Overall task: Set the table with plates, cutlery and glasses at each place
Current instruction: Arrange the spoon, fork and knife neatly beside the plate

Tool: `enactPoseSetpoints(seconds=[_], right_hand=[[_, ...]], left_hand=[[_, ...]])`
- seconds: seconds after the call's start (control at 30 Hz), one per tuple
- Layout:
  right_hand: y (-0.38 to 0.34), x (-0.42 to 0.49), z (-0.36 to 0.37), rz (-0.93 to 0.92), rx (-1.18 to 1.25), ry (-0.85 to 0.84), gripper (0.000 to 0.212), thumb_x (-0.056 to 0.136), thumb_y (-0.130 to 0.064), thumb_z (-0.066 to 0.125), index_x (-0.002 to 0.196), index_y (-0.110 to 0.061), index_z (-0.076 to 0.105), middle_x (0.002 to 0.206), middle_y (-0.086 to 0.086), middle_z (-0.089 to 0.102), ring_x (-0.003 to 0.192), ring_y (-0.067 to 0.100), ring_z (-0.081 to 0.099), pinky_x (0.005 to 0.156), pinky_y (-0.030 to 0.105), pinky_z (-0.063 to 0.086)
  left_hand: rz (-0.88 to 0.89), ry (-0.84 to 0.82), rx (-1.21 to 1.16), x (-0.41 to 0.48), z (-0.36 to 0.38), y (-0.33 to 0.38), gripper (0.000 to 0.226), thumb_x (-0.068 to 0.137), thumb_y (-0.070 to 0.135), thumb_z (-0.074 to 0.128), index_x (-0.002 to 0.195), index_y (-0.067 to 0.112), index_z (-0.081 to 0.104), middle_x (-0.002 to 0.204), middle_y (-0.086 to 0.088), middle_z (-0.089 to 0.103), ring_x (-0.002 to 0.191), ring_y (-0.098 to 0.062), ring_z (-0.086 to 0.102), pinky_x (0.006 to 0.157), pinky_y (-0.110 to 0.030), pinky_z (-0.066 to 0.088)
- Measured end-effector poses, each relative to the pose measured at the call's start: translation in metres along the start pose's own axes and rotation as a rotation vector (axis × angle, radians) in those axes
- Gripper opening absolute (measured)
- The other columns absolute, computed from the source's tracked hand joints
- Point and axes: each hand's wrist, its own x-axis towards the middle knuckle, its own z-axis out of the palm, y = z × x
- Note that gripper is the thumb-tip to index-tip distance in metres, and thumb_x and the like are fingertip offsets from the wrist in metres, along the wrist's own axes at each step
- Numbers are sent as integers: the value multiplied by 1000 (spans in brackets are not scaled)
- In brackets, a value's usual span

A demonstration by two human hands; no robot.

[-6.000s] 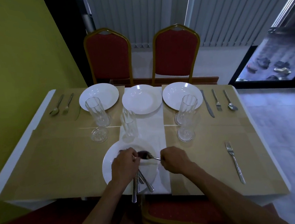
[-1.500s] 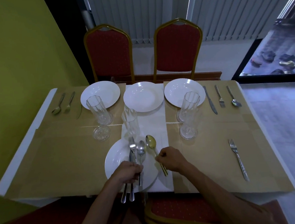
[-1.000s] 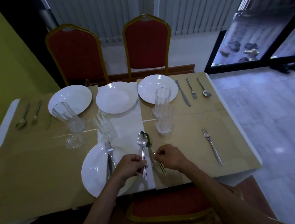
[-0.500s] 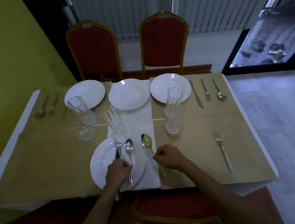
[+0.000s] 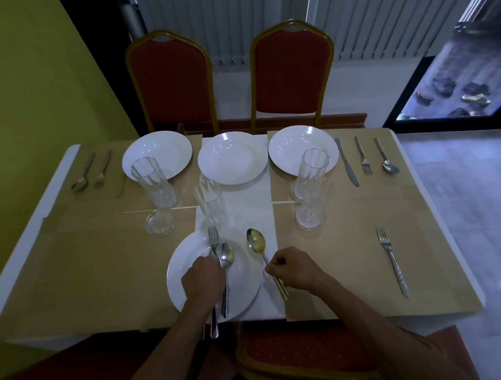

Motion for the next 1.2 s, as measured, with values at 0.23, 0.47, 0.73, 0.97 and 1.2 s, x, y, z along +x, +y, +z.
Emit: enactPoseSetpoints(seconds=[0.23, 0.47, 0.73, 0.97, 1.2], right_hand=[[-3, -4, 1, 2, -22, 11, 24, 91, -30, 66, 74, -13, 70, 70, -2, 64, 62, 9, 59, 69, 29, 51], [-1, -6, -5, 11, -40, 29, 31, 91, -29, 66, 61, -22, 60, 67, -5, 59, 66, 13, 59, 74, 35, 54], [2, -6, -1, 16, -14, 3, 24, 91, -29, 66, 73, -14, 69, 74, -2, 63, 65, 9, 57, 67, 28, 47], [3, -2, -1, -6, -19, -3, 23, 91, -28, 67, 74, -13, 71, 73, -2, 64, 65, 11, 59, 71, 32, 52], [-1, -1, 0, -19, -27, -12, 25, 91, -26, 67, 68, -17, 66, 65, -5, 61, 56, 4, 55, 60, 22, 46]], left_hand=[[3, -35, -64, 17, -4, 4, 31, 96, 44, 51, 87, 16, 62, 94, -5, 67, 88, -27, 67, 66, -29, 41], [-29, -67, -143, 12, -4, 10, 47, 98, 57, 39, 75, 20, 56, 73, 1, 56, 69, -23, 54, 64, -29, 41], [-73, -29, -169, 7, -4, -3, 29, 92, 44, 56, 80, 18, 61, 79, 2, 63, 75, -21, 60, 62, -32, 47], [-162, -216, -127, -5, -6, -27, 41, 82, 53, 66, 100, 17, 57, 98, 0, 62, 91, -22, 63, 68, -31, 45], [-188, -388, -220, -9, -9, -40, 28, 80, 43, 71, 75, 16, 70, 73, 0, 66, 73, -19, 65, 64, -27, 48]])
